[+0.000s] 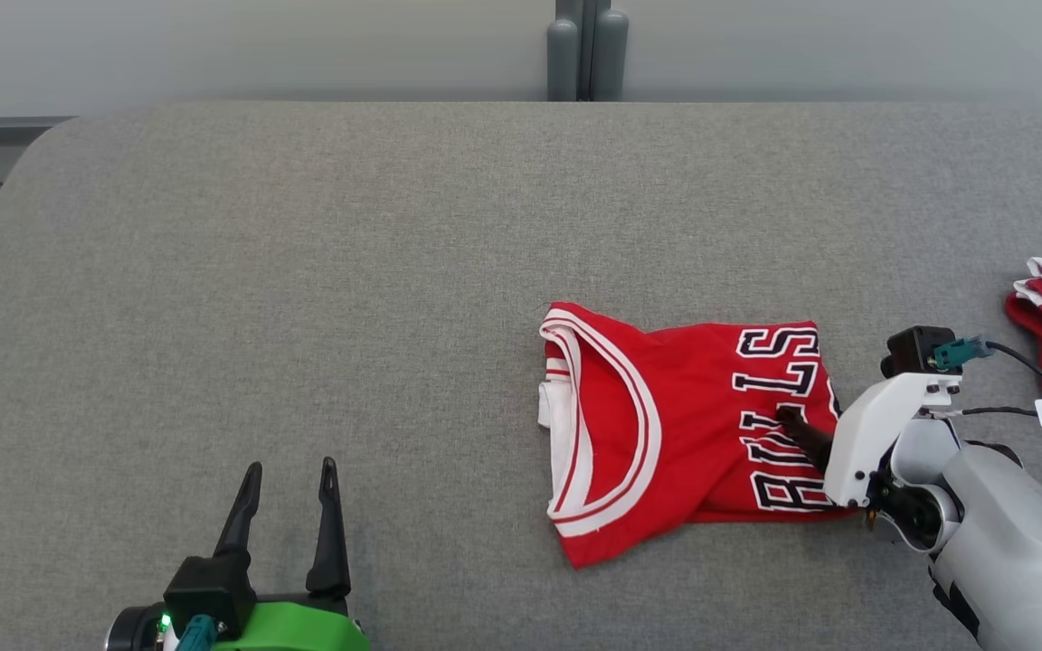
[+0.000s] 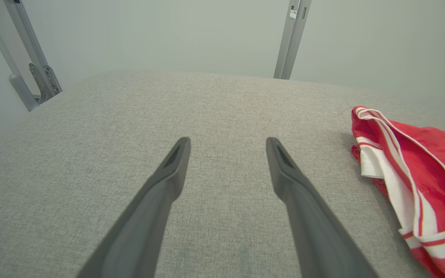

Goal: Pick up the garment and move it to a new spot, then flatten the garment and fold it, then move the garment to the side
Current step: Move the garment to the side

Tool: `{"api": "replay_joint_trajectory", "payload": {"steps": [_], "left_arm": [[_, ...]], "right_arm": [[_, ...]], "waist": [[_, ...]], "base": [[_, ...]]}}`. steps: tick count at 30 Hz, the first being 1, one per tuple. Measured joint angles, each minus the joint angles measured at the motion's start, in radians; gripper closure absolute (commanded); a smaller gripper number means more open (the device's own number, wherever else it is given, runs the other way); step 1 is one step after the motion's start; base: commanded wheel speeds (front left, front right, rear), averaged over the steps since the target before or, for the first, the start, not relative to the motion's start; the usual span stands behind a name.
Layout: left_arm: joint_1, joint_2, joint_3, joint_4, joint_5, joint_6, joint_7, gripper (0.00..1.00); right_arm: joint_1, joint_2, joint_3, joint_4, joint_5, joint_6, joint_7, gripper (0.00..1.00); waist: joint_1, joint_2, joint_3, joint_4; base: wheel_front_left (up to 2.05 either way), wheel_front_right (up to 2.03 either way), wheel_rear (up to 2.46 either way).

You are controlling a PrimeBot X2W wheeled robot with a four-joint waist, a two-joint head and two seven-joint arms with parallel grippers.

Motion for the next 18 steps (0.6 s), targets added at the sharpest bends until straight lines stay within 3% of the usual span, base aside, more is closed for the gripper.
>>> {"api": "replay_joint_trajectory", "payload": {"steps": [4,5,7,18], "left_arm": [[-0.007,0.0,0.001,0.0,0.001,0.0,0.0,0.0],[-0.007,0.0,0.002,0.0,0.001,0.0,0.0,0.0],[-0.007,0.0,0.002,0.0,0.002,0.0,0.0,0.0],[-0.007,0.0,0.006,-0.016,0.003,0.005,0.0,0.0]], "right_arm": [[-0.009,0.0,0.005,0.019,0.038,0.0,-0.007,0.03],[-0.01,-0.001,0.007,0.024,0.044,0.0,-0.01,0.28],[-0.015,-0.003,0.014,0.029,0.058,0.0,-0.015,1.0],[-0.039,-0.044,0.078,-0.034,0.136,0.001,-0.069,1.0]], "waist": [[0.0,0.0,0.006,0.003],[0.0,0.0,0.006,0.003],[0.0,0.0,0.007,0.002],[0.0,0.0,0.011,-0.055]], "base": [[0.0,0.0,0.0],[0.0,0.0,0.0],[0.0,0.0,0.0],[0.0,0.0,0.0]]}}
